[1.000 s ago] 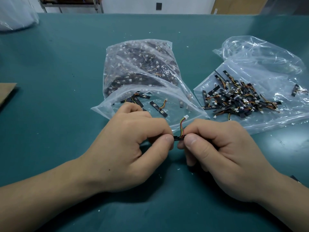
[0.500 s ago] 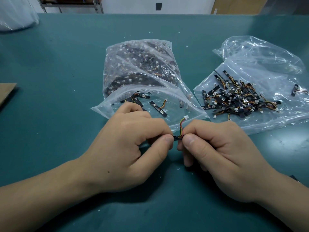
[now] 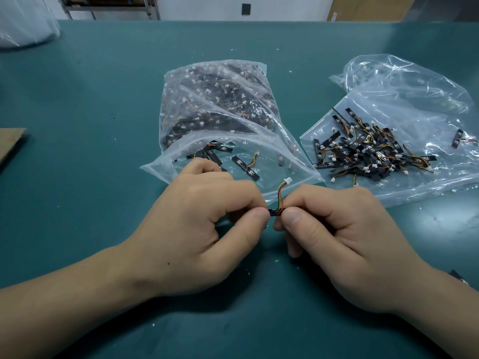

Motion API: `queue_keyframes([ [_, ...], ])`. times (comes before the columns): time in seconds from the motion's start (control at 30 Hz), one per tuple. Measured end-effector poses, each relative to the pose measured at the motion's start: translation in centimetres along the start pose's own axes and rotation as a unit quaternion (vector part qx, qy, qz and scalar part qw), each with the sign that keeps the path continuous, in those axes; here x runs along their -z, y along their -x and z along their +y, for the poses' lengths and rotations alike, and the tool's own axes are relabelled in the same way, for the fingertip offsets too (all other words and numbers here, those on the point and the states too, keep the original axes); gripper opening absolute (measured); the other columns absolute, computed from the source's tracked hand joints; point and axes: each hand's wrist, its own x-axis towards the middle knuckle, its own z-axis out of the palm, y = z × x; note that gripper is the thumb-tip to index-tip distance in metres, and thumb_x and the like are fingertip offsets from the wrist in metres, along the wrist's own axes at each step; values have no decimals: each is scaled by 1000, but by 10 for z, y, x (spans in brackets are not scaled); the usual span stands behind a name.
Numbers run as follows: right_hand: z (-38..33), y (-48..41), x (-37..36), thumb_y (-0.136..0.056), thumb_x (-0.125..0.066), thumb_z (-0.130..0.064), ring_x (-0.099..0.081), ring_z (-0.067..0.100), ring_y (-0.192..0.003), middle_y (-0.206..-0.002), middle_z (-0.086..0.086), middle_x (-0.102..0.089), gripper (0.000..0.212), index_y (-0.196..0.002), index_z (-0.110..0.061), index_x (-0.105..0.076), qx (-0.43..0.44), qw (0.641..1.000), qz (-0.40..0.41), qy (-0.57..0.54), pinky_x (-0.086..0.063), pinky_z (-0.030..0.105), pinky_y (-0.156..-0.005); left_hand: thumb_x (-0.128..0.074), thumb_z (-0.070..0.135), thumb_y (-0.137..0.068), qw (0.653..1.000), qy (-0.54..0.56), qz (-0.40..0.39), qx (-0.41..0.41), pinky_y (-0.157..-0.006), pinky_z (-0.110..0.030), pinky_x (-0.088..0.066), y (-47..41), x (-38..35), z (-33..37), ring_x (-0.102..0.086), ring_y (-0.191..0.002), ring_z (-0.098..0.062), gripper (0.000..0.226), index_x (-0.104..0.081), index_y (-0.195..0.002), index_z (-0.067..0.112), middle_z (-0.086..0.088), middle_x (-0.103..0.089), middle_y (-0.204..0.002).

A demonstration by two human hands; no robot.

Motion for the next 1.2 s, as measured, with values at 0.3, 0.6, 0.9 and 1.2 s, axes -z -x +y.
queue_keyframes([
  [0.3,-1,-2,1,-99,-49,-33,-57,10,-54,-60,-7,-62,24,-78,-32,-61,0,1000,-28,-12,-40,18,-54,-53,23,-94,1000,-10,1,-11,-82,-45,-42,0,-1,0,-46,-60,-14,25,-64,-73,16,6,-53,-62],
  [0.6,-1,-1,1,-99,-48,-31,-58,7,-53,-60,-9,-64,26,-80,-24,-64,0,1000,-18,-8,-39,13,-54,-52,23,-94,1000,-8,-3,-1,-83,-46,-43,0,-1,0,-48,-60,-12,23,-65,-76,19,8,-54,-61],
  [0.9,-1,0,3,-100,-51,-27,-57,10,-53,-61,-6,-64,24,-78,-27,-62,4,1000,-25,-14,-41,17,-53,-52,22,-93,1000,-13,-6,-11,-83,-46,-42,1,-1,0,-43,-60,-12,22,-65,-76,17,8,-49,-62],
  [1.2,-1,-1,2,-100,-49,-28,-60,11,-56,-62,-9,-63,24,-80,-27,-62,24,999,-27,17,-47,27,-57,-47,27,-88,999,-34,-13,3,-71,-52,-48,-1,1,5,-39,-63,-18,32,-67,-71,8,7,-50,-67],
])
